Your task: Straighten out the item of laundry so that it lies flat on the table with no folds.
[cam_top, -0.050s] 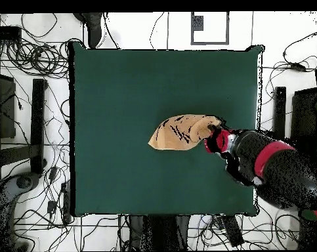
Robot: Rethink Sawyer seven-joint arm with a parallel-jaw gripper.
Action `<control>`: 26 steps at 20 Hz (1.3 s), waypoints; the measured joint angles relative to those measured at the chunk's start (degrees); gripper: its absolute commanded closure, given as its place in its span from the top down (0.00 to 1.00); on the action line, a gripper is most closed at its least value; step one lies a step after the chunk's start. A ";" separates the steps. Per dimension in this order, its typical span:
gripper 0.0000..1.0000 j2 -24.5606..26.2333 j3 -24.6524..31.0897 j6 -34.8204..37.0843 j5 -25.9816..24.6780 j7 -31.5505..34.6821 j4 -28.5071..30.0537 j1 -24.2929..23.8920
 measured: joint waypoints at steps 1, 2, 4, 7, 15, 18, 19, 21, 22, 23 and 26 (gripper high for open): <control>0.00 0.35 0.00 0.84 -0.33 0.00 -0.84 -0.01; 0.00 1.05 -0.01 2.19 -0.90 0.00 -2.26 0.01; 0.00 2.01 -0.01 4.44 -1.77 0.00 -4.45 0.04; 0.00 3.97 -0.03 8.73 -3.17 -0.01 -8.59 0.26; 0.00 9.07 -0.04 18.99 -6.19 -0.27 -18.65 1.37; 0.00 11.19 -0.05 22.23 -7.21 -0.75 -22.22 1.87; 0.00 12.03 -0.05 23.35 -7.62 -1.12 -23.56 2.07; 0.00 13.83 -0.08 26.28 -8.78 -2.16 -27.05 2.63; 0.00 14.37 -0.06 27.26 -9.14 -2.61 -28.22 2.84; 0.00 14.85 -0.06 28.52 -9.50 -3.15 -29.69 3.04; 0.00 16.16 -0.07 32.10 -10.46 -4.63 -33.96 3.59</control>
